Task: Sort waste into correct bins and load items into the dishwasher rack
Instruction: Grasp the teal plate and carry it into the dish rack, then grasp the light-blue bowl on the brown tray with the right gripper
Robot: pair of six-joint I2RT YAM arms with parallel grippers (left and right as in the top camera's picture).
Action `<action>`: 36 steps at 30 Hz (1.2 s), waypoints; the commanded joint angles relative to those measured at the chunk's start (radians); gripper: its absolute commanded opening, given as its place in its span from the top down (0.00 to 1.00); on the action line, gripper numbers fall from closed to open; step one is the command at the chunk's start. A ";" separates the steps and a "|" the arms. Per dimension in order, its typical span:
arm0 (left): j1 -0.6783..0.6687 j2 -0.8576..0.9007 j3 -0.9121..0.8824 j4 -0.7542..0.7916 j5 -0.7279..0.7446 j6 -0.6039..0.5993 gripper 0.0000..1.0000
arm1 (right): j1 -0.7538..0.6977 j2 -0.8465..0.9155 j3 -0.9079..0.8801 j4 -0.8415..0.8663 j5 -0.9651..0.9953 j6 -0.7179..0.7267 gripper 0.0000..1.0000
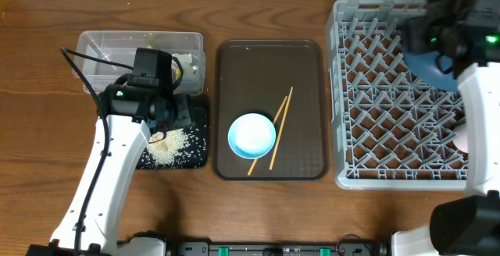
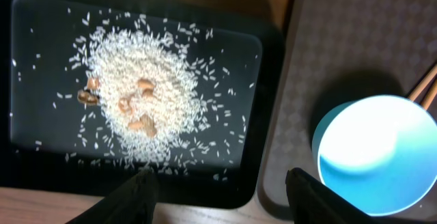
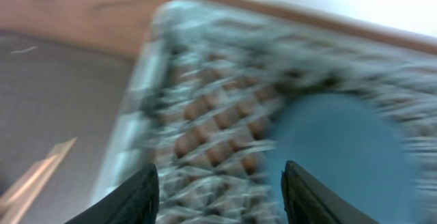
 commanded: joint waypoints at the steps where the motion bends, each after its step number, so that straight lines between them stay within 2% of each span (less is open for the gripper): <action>1: 0.004 0.004 0.005 -0.023 -0.018 -0.005 0.36 | 0.091 0.006 0.002 -0.072 -0.152 0.092 0.49; 6: 0.034 0.003 0.005 -0.060 -0.035 -0.005 0.36 | 0.232 0.011 -0.020 -0.167 -0.152 0.091 0.50; 12: 0.130 0.003 0.005 -0.083 -0.030 -0.013 0.37 | 0.380 0.011 -0.132 -0.152 -0.147 0.132 0.50; 20: 0.192 0.003 0.005 -0.091 -0.030 -0.013 0.37 | 0.534 0.011 -0.360 0.023 -0.149 0.303 0.54; 24: 0.192 0.003 0.005 -0.091 -0.025 -0.013 0.37 | 0.605 0.011 -0.451 0.132 -0.144 0.378 0.50; 32: 0.192 0.003 0.005 -0.092 -0.023 -0.013 0.37 | 0.706 0.017 -0.576 0.279 0.087 0.616 0.52; 36: 0.192 0.003 0.005 -0.092 -0.023 -0.013 0.36 | 0.722 0.028 -0.623 0.344 0.095 0.666 0.57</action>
